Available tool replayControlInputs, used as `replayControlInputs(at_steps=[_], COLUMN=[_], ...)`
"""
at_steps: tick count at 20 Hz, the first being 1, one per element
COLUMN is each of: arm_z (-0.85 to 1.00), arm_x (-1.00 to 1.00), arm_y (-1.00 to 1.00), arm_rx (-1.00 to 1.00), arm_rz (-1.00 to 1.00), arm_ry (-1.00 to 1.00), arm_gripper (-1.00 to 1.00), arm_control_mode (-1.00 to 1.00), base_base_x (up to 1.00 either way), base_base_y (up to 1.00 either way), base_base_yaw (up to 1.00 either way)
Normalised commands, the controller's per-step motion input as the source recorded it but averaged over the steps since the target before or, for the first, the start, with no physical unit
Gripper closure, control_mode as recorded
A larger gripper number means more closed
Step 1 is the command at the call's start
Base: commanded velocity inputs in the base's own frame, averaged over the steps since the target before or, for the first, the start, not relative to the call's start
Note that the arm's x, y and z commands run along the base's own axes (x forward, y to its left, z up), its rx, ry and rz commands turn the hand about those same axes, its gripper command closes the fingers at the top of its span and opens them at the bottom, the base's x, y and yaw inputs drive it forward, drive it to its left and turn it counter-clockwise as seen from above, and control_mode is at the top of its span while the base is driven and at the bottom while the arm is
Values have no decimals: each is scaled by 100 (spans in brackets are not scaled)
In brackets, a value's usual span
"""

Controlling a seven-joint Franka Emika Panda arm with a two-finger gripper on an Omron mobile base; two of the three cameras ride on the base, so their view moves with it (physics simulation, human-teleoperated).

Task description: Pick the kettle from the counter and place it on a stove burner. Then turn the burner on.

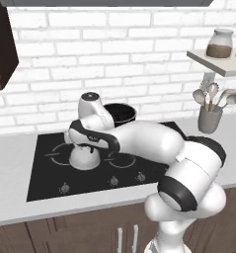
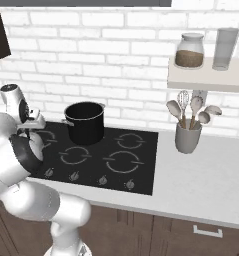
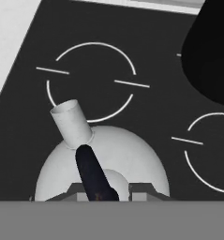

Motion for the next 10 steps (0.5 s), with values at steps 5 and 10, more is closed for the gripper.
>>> replayControlInputs(at_steps=[5, 10], arm_z=[0, -5], arm_x=[69, 60], arm_y=[18, 23], arm_rx=[0, 0], arm_rz=[0, 0], arm_ry=[0, 0], arm_gripper=[100, 100], arm_control_mode=[-100, -100], base_base_x=[0, 0], base_base_y=[0, 0], base_base_yaw=[0, 0])
